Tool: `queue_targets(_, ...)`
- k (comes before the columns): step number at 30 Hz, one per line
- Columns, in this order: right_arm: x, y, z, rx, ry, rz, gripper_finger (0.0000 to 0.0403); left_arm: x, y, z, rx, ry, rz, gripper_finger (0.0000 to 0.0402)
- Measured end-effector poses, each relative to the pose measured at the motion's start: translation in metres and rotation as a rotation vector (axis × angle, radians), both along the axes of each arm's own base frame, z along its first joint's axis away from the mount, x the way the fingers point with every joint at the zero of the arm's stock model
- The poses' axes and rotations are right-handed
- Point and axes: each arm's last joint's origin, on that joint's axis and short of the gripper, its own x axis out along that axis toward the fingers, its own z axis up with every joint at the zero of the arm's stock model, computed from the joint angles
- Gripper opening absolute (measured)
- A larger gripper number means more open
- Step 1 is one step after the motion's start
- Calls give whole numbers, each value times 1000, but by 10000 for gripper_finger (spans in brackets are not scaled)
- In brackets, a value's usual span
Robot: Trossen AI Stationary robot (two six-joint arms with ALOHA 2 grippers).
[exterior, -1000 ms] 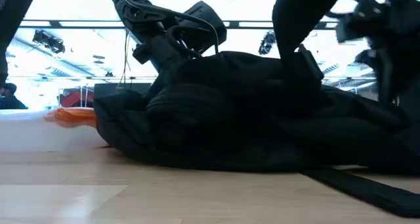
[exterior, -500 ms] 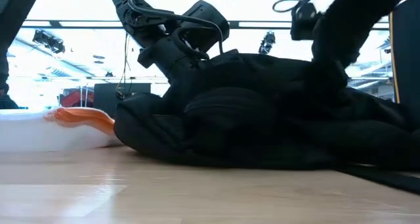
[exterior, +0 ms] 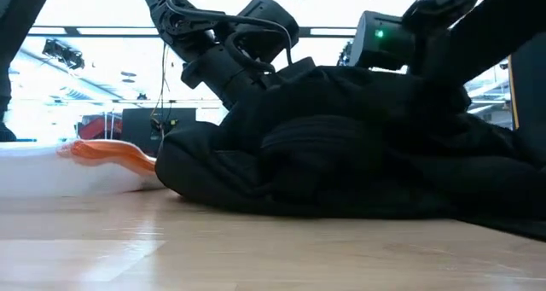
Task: Unpack backpack
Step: Remove the smartphone from the backpack
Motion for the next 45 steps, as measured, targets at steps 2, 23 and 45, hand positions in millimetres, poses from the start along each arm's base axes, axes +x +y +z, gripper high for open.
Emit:
queue_targets(2,-1,-6,0,13,13,-17,367,0,-1,-1,0,2,-3,0)
queue_targets(23,-27,-29,27,40,85,-44,363,2,-3,-10,-26,23,-1,0)
queue_targets(45,-47,-46,-1,206,42,-118,364,1,-4,-11,-28,24,-27,0)
